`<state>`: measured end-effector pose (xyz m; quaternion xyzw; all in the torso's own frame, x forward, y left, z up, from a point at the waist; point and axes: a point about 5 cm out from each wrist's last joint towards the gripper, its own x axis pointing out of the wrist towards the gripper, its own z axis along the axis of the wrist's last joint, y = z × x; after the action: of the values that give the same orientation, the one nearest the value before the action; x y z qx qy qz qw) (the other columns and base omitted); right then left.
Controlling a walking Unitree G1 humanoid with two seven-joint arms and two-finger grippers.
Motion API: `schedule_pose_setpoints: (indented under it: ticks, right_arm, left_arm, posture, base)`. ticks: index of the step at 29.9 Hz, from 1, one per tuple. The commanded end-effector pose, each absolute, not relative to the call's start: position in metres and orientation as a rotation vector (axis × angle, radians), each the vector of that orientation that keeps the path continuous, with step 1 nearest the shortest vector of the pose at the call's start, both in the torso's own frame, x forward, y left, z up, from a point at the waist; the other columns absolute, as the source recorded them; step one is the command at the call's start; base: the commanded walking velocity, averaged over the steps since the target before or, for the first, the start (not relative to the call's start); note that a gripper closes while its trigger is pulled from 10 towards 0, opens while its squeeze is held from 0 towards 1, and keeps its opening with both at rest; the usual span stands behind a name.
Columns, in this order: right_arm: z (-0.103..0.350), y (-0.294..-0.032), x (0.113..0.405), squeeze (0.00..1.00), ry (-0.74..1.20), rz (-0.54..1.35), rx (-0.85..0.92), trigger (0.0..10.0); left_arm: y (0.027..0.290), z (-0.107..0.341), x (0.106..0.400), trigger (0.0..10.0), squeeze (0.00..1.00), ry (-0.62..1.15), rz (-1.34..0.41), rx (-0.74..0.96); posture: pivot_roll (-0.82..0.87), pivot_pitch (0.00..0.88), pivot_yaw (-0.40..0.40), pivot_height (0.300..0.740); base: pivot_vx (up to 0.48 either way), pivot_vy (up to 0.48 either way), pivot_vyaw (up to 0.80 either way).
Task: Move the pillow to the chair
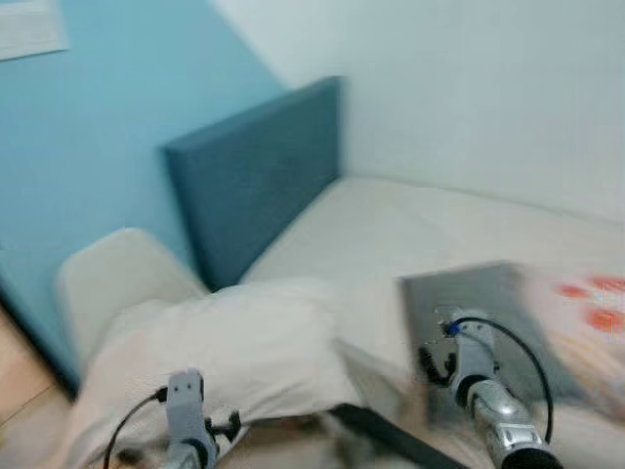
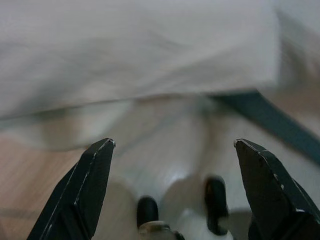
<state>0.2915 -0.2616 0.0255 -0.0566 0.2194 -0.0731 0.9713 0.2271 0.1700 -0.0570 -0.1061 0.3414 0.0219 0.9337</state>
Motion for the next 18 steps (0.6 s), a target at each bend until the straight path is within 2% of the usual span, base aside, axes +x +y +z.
schedule_pose_setpoints:
  ticks: [1, 8, 11, 18]
  right_arm:
    - [0.025, -0.252, 0.295, 0.0, 0.433, -0.137, -0.097, 10.0]
    - [0.03, -0.25, 0.299, 0.0, 0.387, -0.138, -0.072, 10.0]
    - [0.032, -0.244, 0.302, 0.0, 0.365, -0.111, -0.054, 10.0]
    - [0.043, -0.214, 0.314, 0.0, 0.28, 0.034, -0.036, 10.0]
  left_arm:
    - [0.175, -0.062, 0.219, 10.0, 0.0, 0.737, 0.049, -0.197]
    - [0.176, -0.063, 0.217, 10.0, 0.0, 0.741, 0.023, -0.145]
    - [0.176, -0.061, 0.221, 10.0, 0.0, 0.727, 0.021, -0.14]
    - [0.169, -0.046, 0.243, 10.0, 0.0, 0.648, 0.003, -0.175]
  posture:
    - [-0.05, 0.0, 0.064, 0.74]
    - [-0.05, 0.0, 0.068, 0.74]
    - [-0.05, 0.0, 0.069, 0.74]
    - [-0.05, 0.0, 0.077, 0.74]
  base:
    - [0.0, 0.0, -0.77]
    - [0.0, 0.0, -0.72]
    - [0.0, 0.0, 0.0]
    - [0.0, -0.417, 0.0]
